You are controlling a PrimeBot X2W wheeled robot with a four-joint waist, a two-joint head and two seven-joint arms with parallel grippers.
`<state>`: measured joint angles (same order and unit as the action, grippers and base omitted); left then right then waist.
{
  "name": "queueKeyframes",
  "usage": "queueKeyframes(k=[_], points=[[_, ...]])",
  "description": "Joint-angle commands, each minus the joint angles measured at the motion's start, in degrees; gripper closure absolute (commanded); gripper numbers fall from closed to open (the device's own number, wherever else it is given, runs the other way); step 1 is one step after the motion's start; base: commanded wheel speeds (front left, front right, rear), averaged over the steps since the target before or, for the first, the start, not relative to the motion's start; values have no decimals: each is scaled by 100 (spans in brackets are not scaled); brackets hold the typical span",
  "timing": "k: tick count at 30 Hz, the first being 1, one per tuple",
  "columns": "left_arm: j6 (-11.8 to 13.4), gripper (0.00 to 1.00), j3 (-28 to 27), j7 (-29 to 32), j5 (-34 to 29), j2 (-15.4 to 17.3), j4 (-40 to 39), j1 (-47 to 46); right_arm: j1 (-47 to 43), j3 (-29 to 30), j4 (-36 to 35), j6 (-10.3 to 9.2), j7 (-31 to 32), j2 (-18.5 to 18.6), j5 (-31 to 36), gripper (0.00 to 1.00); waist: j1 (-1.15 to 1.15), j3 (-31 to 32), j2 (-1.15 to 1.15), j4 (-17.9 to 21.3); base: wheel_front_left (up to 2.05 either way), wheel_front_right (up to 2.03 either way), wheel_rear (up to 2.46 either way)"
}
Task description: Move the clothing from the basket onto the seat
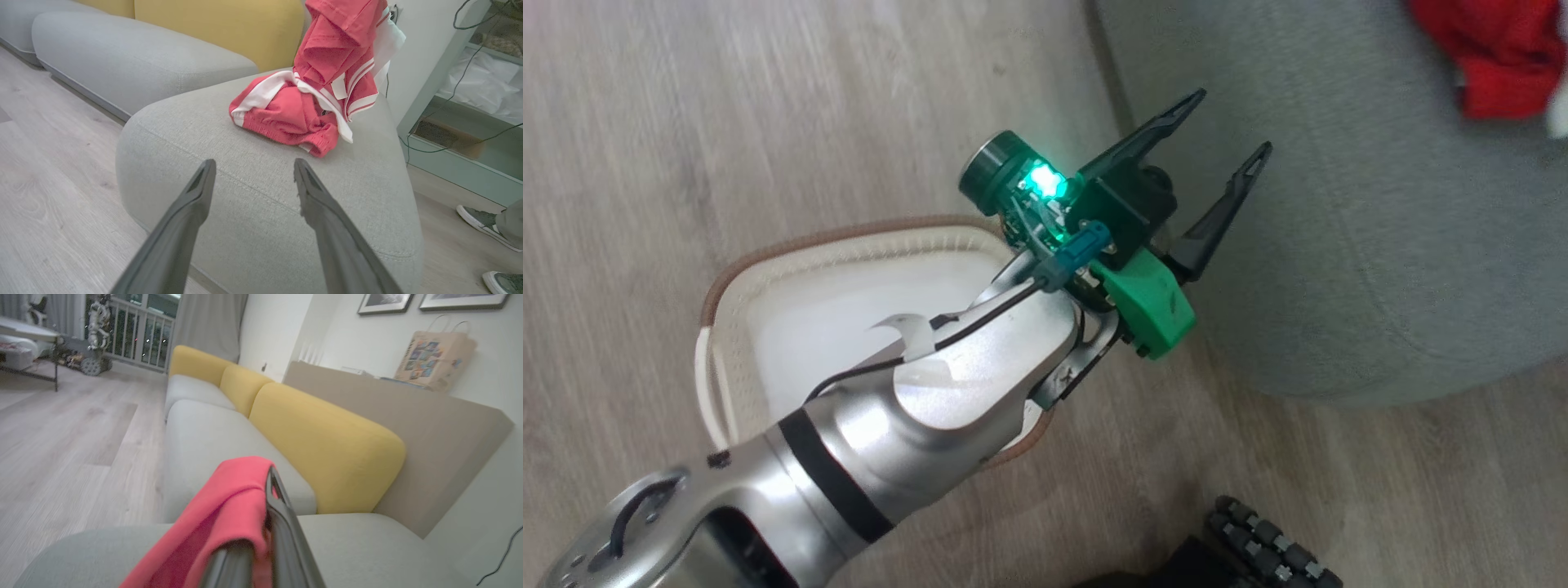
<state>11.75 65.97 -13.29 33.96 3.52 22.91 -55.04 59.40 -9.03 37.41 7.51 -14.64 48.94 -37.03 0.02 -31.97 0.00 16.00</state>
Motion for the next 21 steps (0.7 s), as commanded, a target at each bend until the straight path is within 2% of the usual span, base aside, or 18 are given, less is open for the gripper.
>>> queueKeyframes(k=[1,5,10,12,16,20,21], points=[[59,0,-83,-66,51,-62,-206,-239,46,-50,-17,-2,-36,274,28,100,-2,-242,0,-228,0,0,0],[182,0,72,-103,157,-63,-258,-359,195,-606,506,-2,-36,233,71,100,-2,-309,0,-319,0,0,0],[293,0,211,-146,309,-63,-349,-446,298,-1710,1216,-2,220,178,-272,100,-2,-293,0,-377,0,0,0],[311,0,255,-156,370,-64,-363,-460,269,-2225,1196,-2,584,170,-632,100,-2,-259,0,-392,0,0,0],[340,0,290,-167,468,-64,-372,-467,239,-3091,1048,-2,1336,398,-1368,100,-2,-166,0,-408,0,0,0],[369,0,228,-169,456,-64,-434,-439,364,-3654,939,-2,1695,658,-1926,100,-2,-62,0,-411,0,0,0],[369,0,208,-169,448,-64,-442,-422,413,-3759,916,-2,1689,696,-2031,83,-2,-37,0,-409,0,0,0]])
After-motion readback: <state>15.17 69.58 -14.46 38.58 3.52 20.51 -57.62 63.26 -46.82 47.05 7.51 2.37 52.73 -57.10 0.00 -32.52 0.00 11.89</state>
